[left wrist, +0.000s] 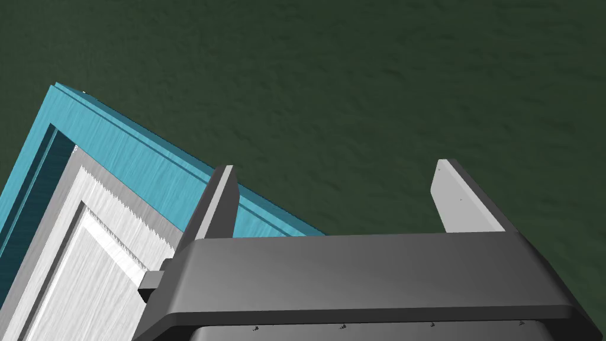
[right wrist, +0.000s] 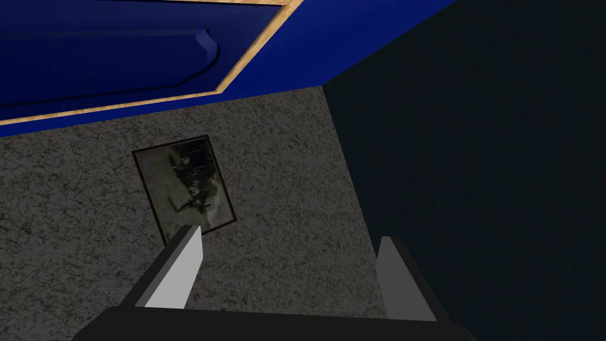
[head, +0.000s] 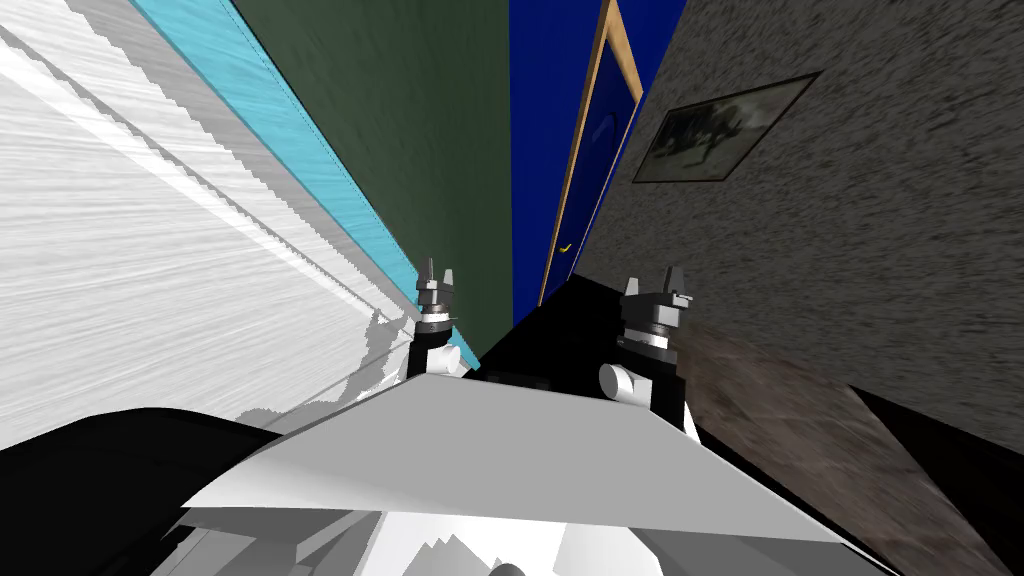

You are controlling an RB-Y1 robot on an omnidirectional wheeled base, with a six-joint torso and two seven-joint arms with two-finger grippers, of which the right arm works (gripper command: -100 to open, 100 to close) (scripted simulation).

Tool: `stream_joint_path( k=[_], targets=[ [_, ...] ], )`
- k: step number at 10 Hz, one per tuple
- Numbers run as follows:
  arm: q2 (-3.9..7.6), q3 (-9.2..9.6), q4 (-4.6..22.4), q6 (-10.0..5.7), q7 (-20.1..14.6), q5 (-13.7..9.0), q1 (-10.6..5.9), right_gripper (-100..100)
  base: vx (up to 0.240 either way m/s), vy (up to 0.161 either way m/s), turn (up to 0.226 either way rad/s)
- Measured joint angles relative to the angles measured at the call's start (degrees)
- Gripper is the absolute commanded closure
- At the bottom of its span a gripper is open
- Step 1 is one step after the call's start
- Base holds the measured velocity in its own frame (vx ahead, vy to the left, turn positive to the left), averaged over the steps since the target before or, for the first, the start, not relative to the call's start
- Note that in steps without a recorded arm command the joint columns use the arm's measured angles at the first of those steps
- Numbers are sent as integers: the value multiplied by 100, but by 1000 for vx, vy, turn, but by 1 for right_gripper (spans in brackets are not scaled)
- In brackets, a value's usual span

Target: Push the door open

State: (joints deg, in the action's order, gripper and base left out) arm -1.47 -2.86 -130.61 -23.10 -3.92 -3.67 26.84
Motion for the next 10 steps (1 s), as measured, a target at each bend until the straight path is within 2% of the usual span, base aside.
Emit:
stream_joint_path(
  k=[5,7,10],
  targets=[
    [248,138,441,-72,-35,-46,-185,-100,99,-120,72],
    [333,204,710,-118,-36,-57,-326,-100,106,-134,104],
    [464,352,1004,-199,-54,-79,-402,-100,112,-107,79]
  ],
)
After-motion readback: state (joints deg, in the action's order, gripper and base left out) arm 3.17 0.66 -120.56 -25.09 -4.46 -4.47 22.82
